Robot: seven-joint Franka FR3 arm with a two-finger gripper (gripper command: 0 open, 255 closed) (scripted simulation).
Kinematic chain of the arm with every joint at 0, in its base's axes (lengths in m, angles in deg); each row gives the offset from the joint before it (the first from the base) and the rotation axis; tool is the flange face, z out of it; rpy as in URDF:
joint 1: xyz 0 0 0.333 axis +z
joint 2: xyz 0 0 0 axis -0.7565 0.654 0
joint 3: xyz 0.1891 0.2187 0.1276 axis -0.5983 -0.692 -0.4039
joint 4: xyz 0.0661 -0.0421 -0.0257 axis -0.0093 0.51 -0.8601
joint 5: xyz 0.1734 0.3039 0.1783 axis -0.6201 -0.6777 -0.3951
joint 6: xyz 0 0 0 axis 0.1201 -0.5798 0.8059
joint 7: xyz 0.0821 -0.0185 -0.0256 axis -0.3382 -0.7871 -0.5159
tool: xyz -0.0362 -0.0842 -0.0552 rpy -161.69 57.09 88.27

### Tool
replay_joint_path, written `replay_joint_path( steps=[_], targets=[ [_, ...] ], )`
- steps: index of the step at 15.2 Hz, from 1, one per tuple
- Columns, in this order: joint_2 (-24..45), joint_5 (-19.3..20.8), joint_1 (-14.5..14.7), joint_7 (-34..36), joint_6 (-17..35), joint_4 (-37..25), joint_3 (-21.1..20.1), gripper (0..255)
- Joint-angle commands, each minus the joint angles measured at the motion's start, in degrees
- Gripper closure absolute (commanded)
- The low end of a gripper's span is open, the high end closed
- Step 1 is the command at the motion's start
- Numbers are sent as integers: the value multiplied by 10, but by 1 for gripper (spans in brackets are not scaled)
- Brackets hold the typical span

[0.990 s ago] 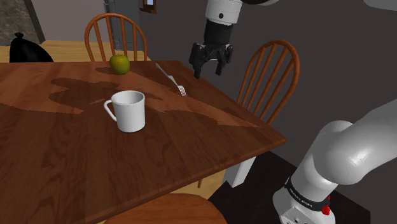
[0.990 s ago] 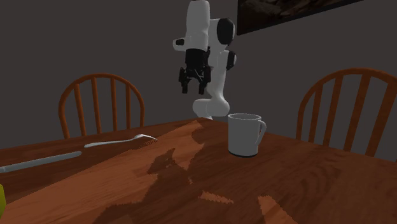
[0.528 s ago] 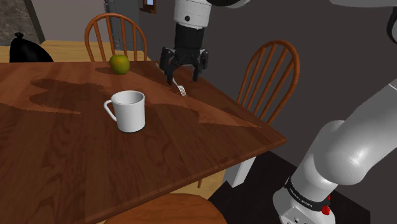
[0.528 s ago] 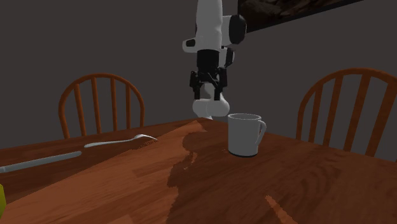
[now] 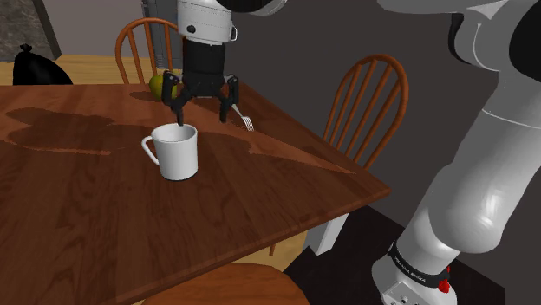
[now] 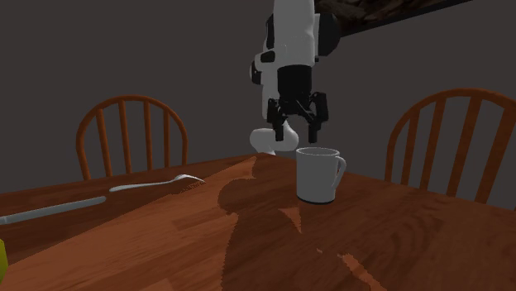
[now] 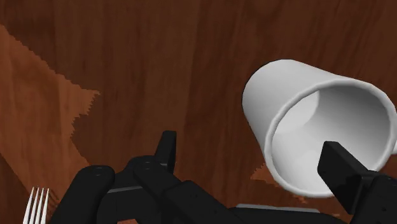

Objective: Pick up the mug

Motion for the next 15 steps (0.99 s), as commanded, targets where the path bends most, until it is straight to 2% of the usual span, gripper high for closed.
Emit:
replay_joint_path(
  steps=[1, 10, 11, 15],
  targets=[
    [36, 12, 11, 24, -1, -33, -9, 0],
    [35, 12, 11, 23, 57, 27, -7, 0],
    [35, 12, 11, 23, 57, 27, -8, 255],
    [36, 12, 11, 24, 58, 26, -8, 255]
  ],
)
